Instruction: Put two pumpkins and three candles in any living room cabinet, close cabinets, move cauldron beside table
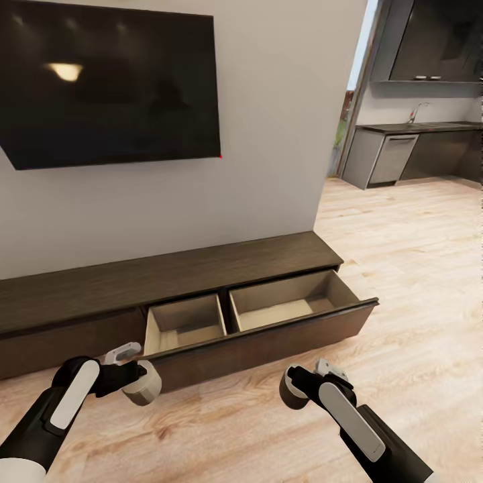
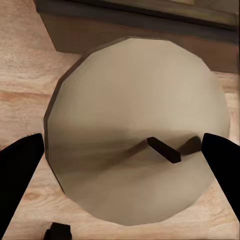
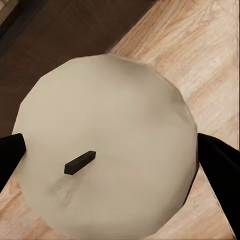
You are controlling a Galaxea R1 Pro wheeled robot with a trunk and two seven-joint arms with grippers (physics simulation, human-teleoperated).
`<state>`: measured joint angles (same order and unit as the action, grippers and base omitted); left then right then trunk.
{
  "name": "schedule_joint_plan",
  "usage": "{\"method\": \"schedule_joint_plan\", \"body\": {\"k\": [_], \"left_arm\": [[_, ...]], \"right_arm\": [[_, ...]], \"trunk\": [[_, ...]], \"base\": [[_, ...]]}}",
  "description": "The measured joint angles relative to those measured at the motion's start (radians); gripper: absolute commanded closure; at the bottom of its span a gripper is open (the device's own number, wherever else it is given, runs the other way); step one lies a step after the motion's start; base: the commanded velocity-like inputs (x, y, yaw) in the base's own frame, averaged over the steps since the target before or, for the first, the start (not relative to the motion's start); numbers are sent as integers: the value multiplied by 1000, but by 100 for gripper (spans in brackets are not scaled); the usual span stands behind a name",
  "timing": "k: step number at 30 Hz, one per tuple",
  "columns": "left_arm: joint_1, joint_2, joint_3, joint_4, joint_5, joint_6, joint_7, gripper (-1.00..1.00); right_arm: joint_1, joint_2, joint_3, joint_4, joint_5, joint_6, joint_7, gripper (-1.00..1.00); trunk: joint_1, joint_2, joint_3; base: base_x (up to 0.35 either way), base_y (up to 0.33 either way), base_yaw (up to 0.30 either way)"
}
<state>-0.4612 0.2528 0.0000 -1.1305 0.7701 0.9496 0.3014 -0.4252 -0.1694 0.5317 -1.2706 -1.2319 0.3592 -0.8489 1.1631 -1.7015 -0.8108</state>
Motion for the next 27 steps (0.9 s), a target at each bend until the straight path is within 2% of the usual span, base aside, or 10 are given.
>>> {"method": "schedule_joint_plan", "body": {"k": [10,19,27], "left_arm": [[0,0,0,-2,0,-1,0,100],[0,0,-5,-26,-4,-1,2,100],[0,0,-37,-29,-4,0,4,100]], "right_arm": [[0,0,0,0,0,0,0,100],[0,0,0,0,0,0,0,100],[0,0,1,2,1,0,0,100]], "trunk": [[0,0,0],[0,0,0],[0,0,1]], "base": [[37,-308,-6],[261,-209,1],[239,-236,144]]}}
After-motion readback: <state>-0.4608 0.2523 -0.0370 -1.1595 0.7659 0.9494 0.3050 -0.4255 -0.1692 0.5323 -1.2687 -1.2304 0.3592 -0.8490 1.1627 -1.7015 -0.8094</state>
